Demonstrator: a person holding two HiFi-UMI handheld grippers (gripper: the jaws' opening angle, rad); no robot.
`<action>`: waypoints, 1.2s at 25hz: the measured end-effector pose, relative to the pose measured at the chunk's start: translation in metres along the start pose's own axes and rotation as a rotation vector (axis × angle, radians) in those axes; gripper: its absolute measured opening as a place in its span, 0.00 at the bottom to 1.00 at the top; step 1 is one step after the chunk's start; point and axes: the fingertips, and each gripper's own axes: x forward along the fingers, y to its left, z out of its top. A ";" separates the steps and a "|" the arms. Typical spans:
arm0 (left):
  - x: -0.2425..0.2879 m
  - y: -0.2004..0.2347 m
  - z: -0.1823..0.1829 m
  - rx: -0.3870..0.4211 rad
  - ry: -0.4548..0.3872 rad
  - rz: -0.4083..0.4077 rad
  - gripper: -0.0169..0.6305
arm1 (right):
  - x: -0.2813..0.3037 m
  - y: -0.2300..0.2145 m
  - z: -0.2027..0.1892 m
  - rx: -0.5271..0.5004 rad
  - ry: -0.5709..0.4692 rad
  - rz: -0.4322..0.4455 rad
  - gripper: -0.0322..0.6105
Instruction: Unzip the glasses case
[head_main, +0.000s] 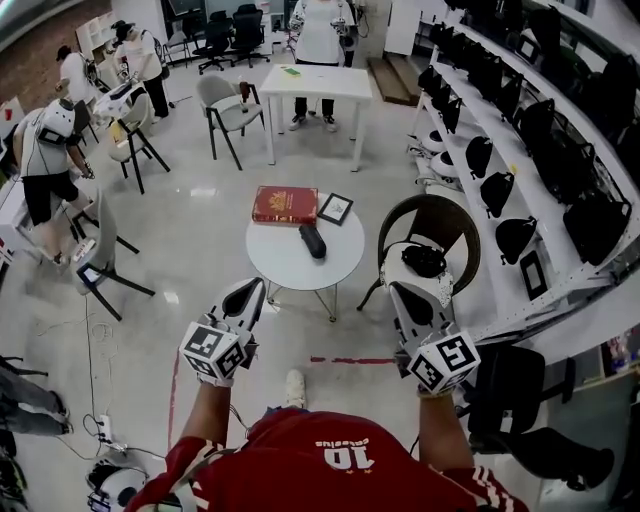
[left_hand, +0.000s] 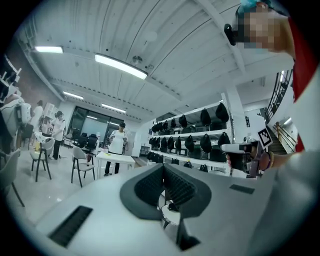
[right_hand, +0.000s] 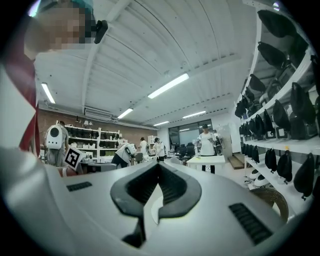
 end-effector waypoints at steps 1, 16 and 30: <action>0.006 0.007 0.001 -0.004 0.003 -0.007 0.04 | 0.009 -0.003 0.001 0.001 0.002 -0.009 0.07; 0.093 0.097 -0.004 0.004 0.049 -0.114 0.04 | 0.117 -0.043 -0.010 0.014 0.014 -0.123 0.07; 0.138 0.133 -0.033 -0.074 0.103 -0.175 0.04 | 0.156 -0.058 -0.034 0.011 0.068 -0.181 0.07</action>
